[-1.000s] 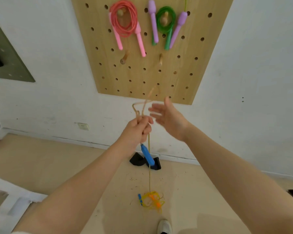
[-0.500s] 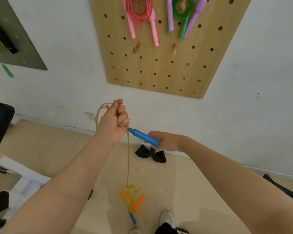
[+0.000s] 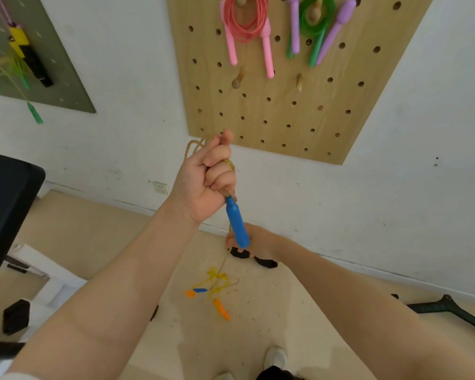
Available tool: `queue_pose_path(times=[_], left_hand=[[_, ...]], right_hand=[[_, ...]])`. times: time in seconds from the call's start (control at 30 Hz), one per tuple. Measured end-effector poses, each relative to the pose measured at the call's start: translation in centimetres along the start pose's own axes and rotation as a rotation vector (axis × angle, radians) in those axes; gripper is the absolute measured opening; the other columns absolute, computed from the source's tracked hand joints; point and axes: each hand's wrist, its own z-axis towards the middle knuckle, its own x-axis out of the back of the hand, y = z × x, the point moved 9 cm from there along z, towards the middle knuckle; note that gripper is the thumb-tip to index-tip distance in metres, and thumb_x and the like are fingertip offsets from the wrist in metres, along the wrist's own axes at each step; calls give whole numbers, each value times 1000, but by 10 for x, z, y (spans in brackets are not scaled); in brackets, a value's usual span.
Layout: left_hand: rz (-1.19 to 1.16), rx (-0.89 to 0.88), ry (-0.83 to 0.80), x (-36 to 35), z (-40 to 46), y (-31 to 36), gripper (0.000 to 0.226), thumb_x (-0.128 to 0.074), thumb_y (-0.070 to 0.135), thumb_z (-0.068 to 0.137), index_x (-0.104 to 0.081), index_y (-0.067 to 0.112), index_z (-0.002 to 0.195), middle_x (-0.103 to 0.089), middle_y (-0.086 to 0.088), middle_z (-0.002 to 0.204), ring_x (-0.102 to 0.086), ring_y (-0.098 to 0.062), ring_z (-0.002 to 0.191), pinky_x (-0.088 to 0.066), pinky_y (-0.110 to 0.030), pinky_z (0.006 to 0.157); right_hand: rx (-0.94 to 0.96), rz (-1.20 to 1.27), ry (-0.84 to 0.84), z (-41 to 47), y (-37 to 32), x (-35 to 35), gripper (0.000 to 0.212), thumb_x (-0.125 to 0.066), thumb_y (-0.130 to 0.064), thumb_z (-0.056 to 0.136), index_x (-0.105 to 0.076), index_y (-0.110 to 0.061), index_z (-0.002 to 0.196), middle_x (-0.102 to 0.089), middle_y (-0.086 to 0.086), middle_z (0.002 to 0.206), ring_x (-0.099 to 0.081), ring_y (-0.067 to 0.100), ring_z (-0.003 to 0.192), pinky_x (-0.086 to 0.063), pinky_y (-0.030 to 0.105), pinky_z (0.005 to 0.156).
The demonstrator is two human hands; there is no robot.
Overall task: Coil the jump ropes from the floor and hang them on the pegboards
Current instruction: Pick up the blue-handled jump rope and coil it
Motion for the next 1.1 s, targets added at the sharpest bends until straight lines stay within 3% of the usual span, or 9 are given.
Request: queue_pose_path(times=[0.13, 0.3, 0.37, 0.43, 0.53, 0.6, 0.7, 0.97, 1.1], left_hand=[[465, -208, 338, 24, -2, 28, 50, -29, 35, 100, -72, 13, 86, -70, 8, 81, -20, -6, 27, -16, -13, 33], [1107, -80, 697, 87, -23, 35, 41, -34, 50, 96, -54, 23, 121, -63, -1, 123, -25, -4, 39, -21, -18, 40], [1290, 72, 675, 103, -26, 8, 30, -46, 44, 94, -54, 33, 121, -61, -6, 122, -51, 1, 57, -39, -18, 53], [1390, 195, 546, 115, -21, -28, 33, -52, 38, 92, -52, 36, 125, -56, 6, 132, -55, -1, 107, -42, -21, 82], [1352, 354, 477, 132, -19, -65, 34, -40, 43, 96, -57, 27, 120, -59, 9, 128, -56, -2, 69, -35, -17, 54], [1373, 491, 403, 142, -23, -88, 36, -34, 36, 100, -57, 22, 124, -60, -1, 125, -60, -3, 74, -38, -13, 50], [1426, 458, 283, 149, -21, -106, 43, -47, 10, 90, -52, 34, 126, -52, 9, 135, -42, -9, 130, -39, -22, 102], [1477, 360, 303, 145, -3, -101, 29, -62, 25, 88, -50, 24, 115, -67, 4, 98, -61, -10, 97, -43, -20, 84], [1594, 266, 364, 146, 6, -90, 11, -45, 19, 97, -56, 17, 96, -60, 6, 69, -56, 0, 63, -40, -7, 62]], right_hand=[[35, 106, 199, -9, -16, 44, 18, -46, -3, 94, -61, 3, 102, -63, 28, 107, -53, 21, 84, -46, 45, 90], [351, 674, 375, -38, -91, 124, 30, -31, -11, 101, -50, -13, 78, -63, 1, 61, -48, 11, 50, -37, 20, 47], [295, 888, 382, -39, -91, 135, 26, -31, -15, 102, -47, -13, 81, -61, 1, 54, -45, 10, 42, -34, 18, 41], [183, 996, 332, -38, -85, 127, 23, -33, -17, 101, -45, -14, 82, -58, 1, 50, -42, 8, 36, -32, 16, 36], [244, 1348, 312, -46, -93, 137, 26, -30, -16, 102, -44, -13, 80, -54, -1, 46, -40, 3, 33, -30, 12, 31], [310, 1573, 323, -57, -99, 154, 27, -29, -14, 102, -44, -11, 80, -55, 1, 47, -44, 3, 32, -34, 11, 31], [381, 1823, 329, -72, -108, 170, 21, -30, -12, 102, -47, -6, 91, -60, 9, 48, -53, 8, 33, -43, 13, 34], [463, 1999, 366, -75, -111, 183, 29, -34, -12, 101, -44, -6, 128, -64, 17, 55, -61, 16, 39, -49, 21, 36], [535, 1985, 276, -70, -125, 177, 38, -32, -13, 102, -37, -3, 138, -65, 20, 61, -66, 20, 47, -53, 21, 43]])
